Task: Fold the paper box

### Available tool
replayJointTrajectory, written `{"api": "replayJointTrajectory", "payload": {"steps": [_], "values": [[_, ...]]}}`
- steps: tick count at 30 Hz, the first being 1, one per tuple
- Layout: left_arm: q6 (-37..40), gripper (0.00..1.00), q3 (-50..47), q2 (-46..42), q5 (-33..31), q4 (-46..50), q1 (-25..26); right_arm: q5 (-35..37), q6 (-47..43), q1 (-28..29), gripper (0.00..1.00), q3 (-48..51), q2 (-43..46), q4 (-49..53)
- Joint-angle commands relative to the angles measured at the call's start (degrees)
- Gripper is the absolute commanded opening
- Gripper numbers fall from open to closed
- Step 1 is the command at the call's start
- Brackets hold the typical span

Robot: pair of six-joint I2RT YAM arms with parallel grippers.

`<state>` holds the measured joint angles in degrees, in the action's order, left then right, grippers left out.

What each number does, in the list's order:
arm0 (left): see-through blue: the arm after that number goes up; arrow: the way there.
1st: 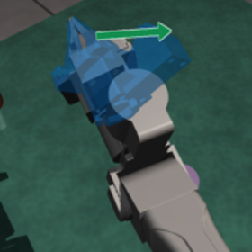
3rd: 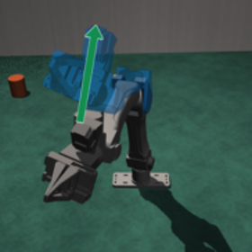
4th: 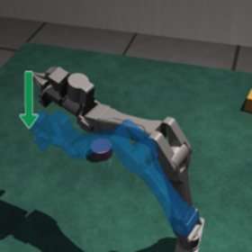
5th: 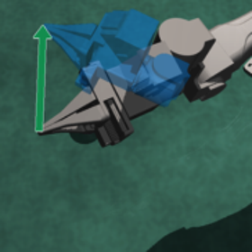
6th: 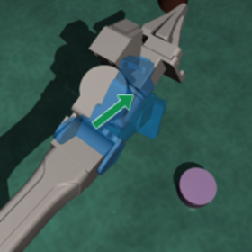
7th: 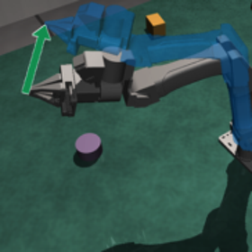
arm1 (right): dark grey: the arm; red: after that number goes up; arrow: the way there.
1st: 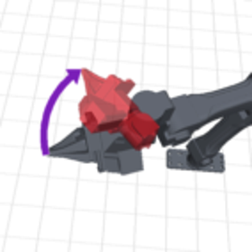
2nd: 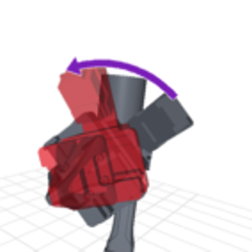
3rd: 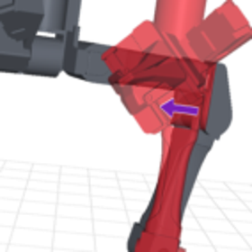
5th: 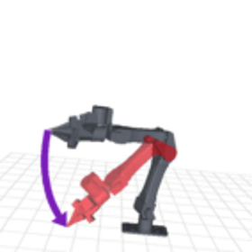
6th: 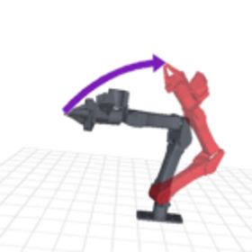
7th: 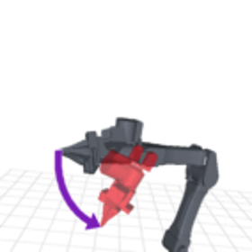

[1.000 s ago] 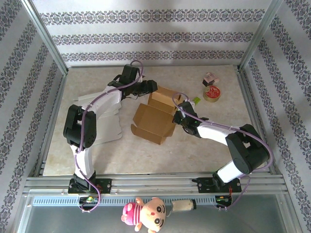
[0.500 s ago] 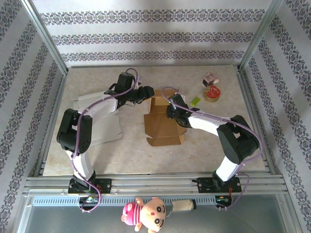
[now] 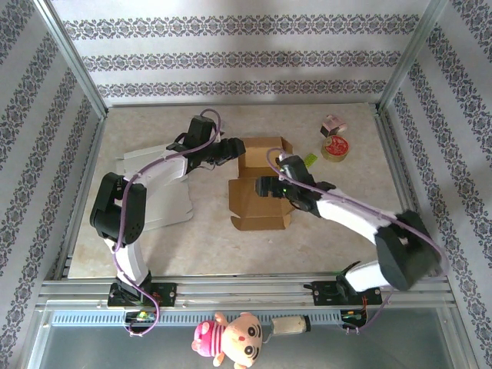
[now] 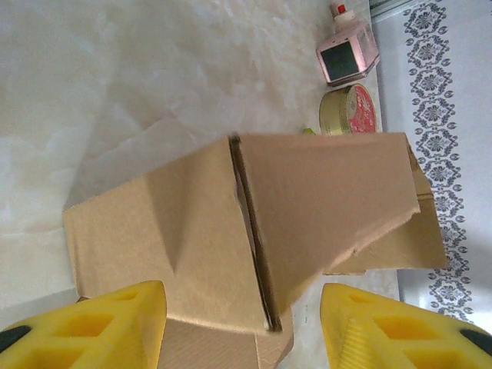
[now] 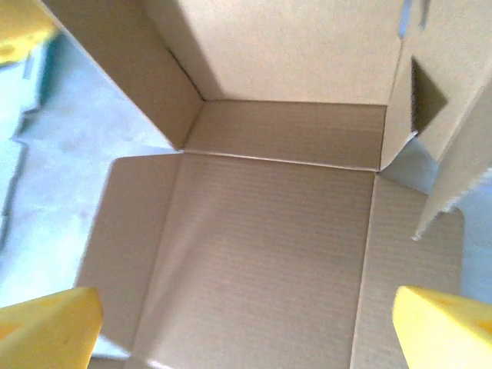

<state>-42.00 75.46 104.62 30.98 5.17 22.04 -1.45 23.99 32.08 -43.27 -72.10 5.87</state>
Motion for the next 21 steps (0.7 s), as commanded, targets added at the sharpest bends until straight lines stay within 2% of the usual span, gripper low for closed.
{"api": "replayJointTrajectory", "payload": {"steps": [1, 4, 6, 8, 11, 14, 17, 21], "values": [[2.04, 0.55, 1.88, -0.95, -0.98, 1.56, 0.46, -0.68, -8.39, -1.82, 0.98, 2.01, 9.17, 1.35], [2.6, 0.55, 1.97, -0.9, -1.14, 1.62, 0.55, 4.67, -17.74, -5.62, 0.98, 5.28, 15.86, -3.32], [2.71, 0.55, 2.22, -0.61, -0.87, 1.71, 0.58, 7.32, -25.87, -11.02, 0.95, 7.64, 16.25, -8.77], [2.63, 0.55, 2.39, -0.34, -0.79, 1.71, 0.62, 5.27, -33.53, -16.57, 0.91, 8.66, 13.34, -11.93], [2.54, 0.55, 2.51, 0.04, -0.66, 1.21, 0.72, 4.52, -39.34, -21.72, 0.91, 4.46, 4.9, -11.96], [2.45, 0.55, 2.92, 0.32, 0.12, 1.24, 0.76, 0.7, -44.2, -24.93, 0.9, -0.36, -4.19, -11.51], [2.45, 0.56, 3.61, -0.51, -0.21, 1.85, 0.64, -6.59, -49.94, -26.24, 0.89, -3.69, -11.11, -11.77], [1.95, 0.69, 4.57, -1.25, -5.56, 3.09, 0.55, -14.7, -53.93, -26.45, 0.86, -5.71, -16.04, -13.46]]}}
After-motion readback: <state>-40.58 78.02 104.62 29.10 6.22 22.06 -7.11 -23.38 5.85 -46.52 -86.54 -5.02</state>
